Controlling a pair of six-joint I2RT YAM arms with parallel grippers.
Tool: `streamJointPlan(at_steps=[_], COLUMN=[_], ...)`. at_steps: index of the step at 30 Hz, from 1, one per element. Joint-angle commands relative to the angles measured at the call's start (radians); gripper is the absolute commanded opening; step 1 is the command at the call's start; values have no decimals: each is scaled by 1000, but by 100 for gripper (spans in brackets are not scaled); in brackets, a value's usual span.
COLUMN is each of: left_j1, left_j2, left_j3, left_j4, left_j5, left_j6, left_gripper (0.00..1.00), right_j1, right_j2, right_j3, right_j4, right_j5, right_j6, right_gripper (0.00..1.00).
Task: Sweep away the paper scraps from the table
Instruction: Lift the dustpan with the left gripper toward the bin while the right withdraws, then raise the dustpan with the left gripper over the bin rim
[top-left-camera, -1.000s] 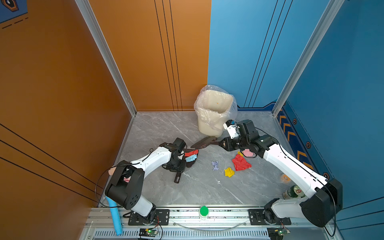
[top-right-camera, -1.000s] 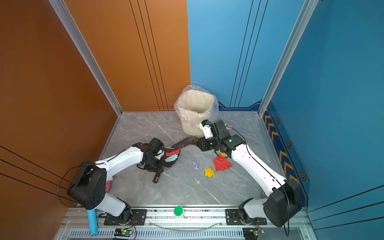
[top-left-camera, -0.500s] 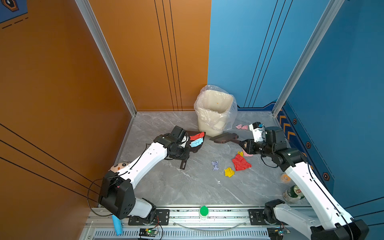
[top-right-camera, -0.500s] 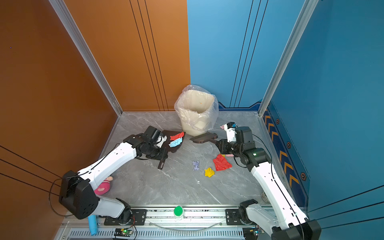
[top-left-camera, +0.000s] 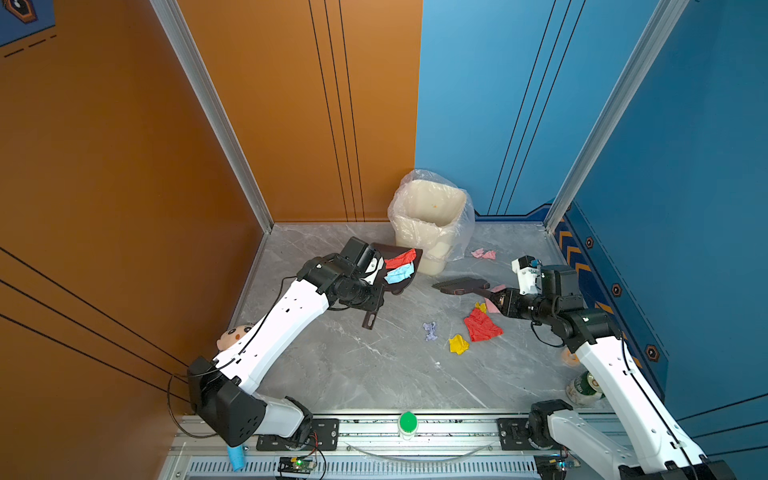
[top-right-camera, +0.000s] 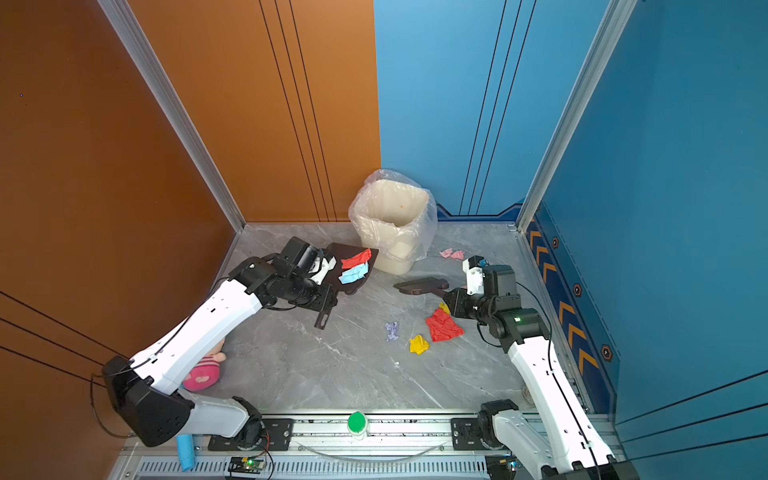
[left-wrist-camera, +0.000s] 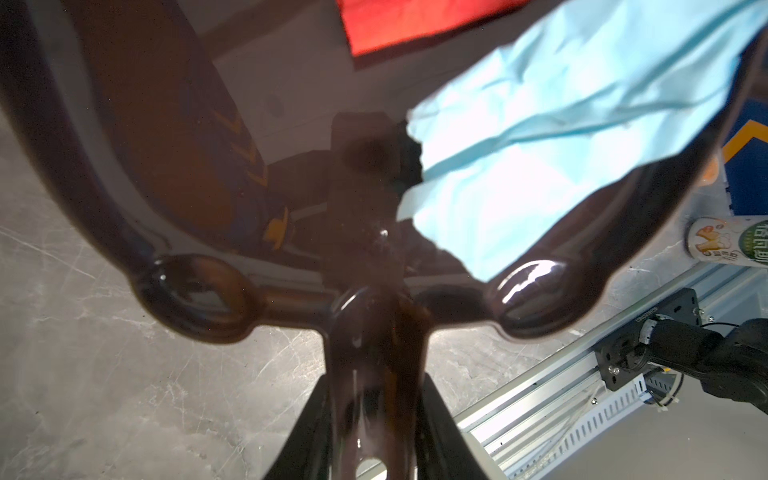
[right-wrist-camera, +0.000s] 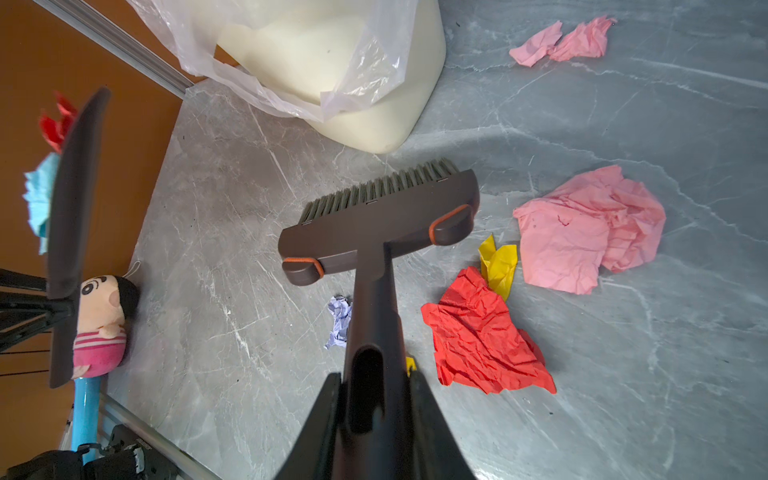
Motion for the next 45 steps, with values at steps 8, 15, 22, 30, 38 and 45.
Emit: streamJointPlan(at_steps=[8, 15, 22, 30, 38, 45], left_j1=[-17, -14, -17, -18, -25, -25], left_j2=[43, 139, 279, 416, 565, 648], left_j3=[214, 375, 551, 736, 952, 1058], left_j4=[-136, -157, -220, -271, -323, -326], left_j5=[-60, -68, -17, 32, 99, 130], left_j6=[60, 99, 128, 151, 156, 137], left_gripper=[0, 0, 0, 0, 0, 0], right_j1=[-24, -43, -61, -101, -143, -176], right_j2=[-30, -48, -63, -62, -68, -79], right_j3=[-17, -39, -63, -90, -121, -152], right_j4=[12, 17, 23, 44, 68, 94], right_j5=[-55, -71, -89, -129, -170, -218], right_j6=[3, 5, 8, 6, 4, 12], right_gripper=[0, 0, 0, 0, 0, 0])
